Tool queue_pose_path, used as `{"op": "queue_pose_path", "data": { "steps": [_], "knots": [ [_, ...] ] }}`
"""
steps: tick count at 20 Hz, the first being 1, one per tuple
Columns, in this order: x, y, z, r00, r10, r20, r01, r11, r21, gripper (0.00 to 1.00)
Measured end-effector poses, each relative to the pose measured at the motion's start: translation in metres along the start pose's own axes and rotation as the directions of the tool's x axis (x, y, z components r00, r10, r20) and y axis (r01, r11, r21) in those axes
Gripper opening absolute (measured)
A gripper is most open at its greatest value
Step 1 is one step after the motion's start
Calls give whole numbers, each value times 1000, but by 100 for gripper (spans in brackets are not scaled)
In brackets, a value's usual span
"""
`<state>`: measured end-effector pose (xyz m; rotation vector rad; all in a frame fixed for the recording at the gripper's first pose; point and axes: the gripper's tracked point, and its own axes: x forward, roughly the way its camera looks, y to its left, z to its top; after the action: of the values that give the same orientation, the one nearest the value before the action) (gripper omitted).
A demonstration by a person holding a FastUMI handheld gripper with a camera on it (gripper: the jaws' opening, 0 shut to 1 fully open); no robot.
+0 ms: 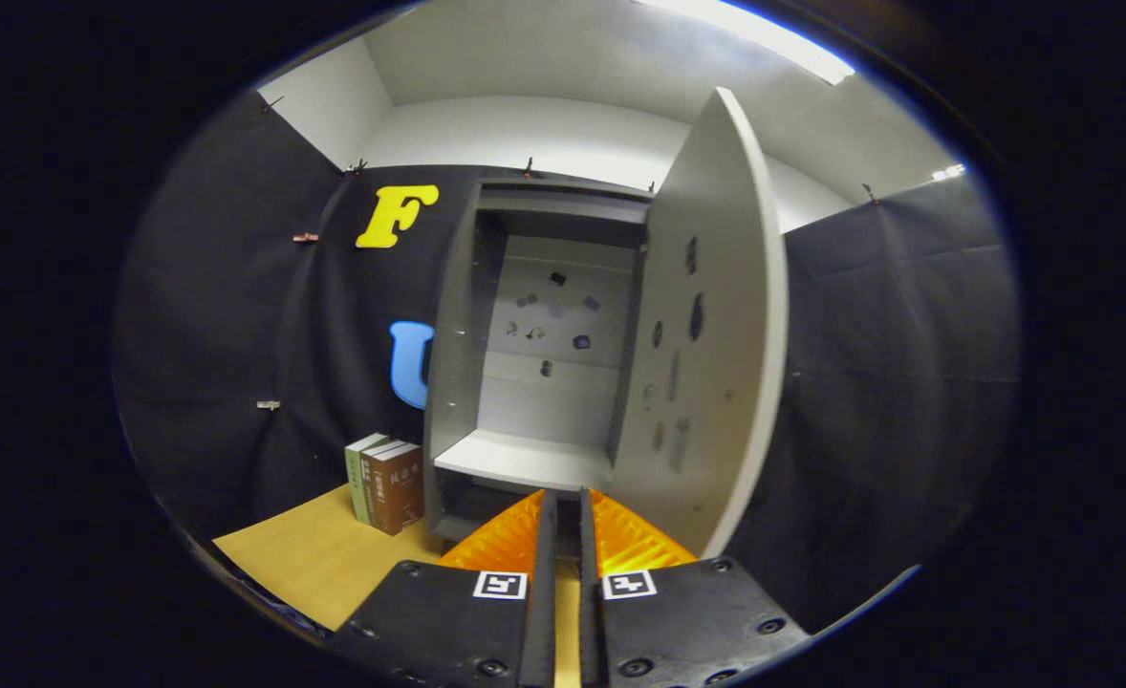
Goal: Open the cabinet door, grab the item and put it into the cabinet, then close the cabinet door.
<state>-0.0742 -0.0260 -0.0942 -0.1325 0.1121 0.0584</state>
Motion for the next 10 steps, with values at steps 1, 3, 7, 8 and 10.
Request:
{"op": "queue_pose_path", "data": {
  "steps": [1, 3, 7, 8, 10],
  "knots": [
    [10, 30, -8, 1000, -4, -28, 3, 1000, -19, 19],
    [22, 46, -33, 996, -25, -90, 21, 998, -52, 22],
    [43, 75, -95, 965, 0, -263, 0, 1000, 2, 40],
    [49, 82, -112, 953, 17, -303, -10, 1000, 25, 40],
    [57, 87, -145, 928, 33, -371, -14, 998, 53, 47]
  ]
}}
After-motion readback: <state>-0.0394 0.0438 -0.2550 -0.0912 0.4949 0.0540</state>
